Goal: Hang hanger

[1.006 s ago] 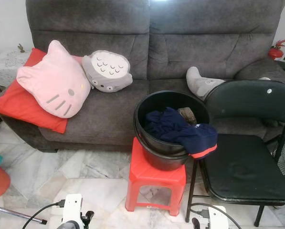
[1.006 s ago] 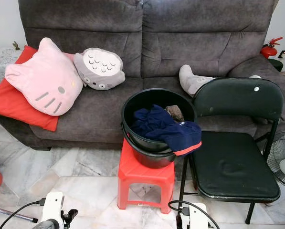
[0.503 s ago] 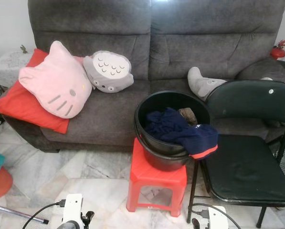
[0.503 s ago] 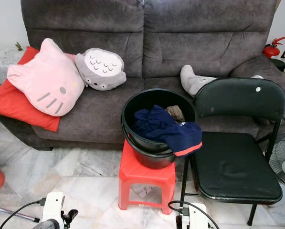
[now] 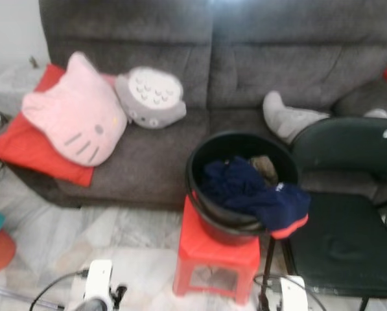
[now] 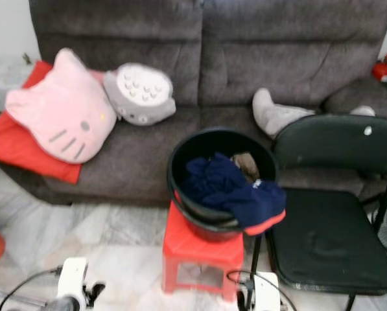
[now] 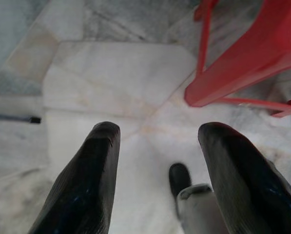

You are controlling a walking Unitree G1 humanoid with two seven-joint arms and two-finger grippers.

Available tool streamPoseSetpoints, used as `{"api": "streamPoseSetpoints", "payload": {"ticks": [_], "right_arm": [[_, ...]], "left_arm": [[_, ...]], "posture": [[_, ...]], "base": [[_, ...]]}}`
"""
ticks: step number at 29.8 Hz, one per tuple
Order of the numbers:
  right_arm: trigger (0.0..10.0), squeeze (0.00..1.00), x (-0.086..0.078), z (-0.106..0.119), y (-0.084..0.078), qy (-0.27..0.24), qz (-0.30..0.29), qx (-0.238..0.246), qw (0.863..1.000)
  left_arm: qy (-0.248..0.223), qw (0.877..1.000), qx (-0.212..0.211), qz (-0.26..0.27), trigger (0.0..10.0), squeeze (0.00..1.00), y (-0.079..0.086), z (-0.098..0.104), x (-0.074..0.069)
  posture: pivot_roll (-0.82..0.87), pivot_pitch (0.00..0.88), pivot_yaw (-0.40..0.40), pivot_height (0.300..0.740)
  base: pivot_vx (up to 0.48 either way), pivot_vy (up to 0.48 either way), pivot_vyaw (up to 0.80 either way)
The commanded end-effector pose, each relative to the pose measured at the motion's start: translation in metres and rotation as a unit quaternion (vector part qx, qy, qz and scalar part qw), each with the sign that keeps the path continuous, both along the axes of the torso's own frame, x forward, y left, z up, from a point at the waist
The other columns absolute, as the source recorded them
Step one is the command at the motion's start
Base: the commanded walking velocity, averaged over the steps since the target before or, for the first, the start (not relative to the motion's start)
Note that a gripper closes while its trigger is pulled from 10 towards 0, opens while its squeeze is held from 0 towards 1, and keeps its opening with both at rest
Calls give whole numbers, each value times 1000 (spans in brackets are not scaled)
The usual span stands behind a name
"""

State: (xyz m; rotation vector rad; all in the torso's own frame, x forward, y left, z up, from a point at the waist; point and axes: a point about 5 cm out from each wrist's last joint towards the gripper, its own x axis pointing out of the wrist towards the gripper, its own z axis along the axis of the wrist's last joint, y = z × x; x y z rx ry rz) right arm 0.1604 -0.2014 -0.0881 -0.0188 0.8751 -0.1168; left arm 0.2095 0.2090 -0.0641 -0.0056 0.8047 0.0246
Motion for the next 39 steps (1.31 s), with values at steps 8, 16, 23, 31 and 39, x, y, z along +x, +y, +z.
{"api": "streamPoseSetpoints", "payload": {"ticks": [8,16,23,31,39], "right_arm": [[10000,0,-5,-2,0,1,-15,4,1000],[10000,0,0,4,-2,-40,-27,-21,999],[10000,0,10,12,-6,-68,82,-156,982],[10000,0,41,82,-12,-286,204,-261,899],[10000,0,46,117,-10,-359,191,-300,863]], "left_arm": [[13,1000,-3,7,10000,0,3,-5,-10],[18,1000,0,8,10000,0,6,-6,-13],[20,1000,0,6,10000,0,6,-7,-14],[24,1000,-1,5,10000,0,3,-8,-15],[27,1000,-1,6,10000,0,2,-9,-17]], "posture": [[33,0,17,740],[-13,0,17,740],[-40,0,4,740],[-63,0,0,740],[-64,0,-5,740]], "base": [[0,0,0],[0,0,0],[0,0,0],[0,0,0],[0,0,0]]}}
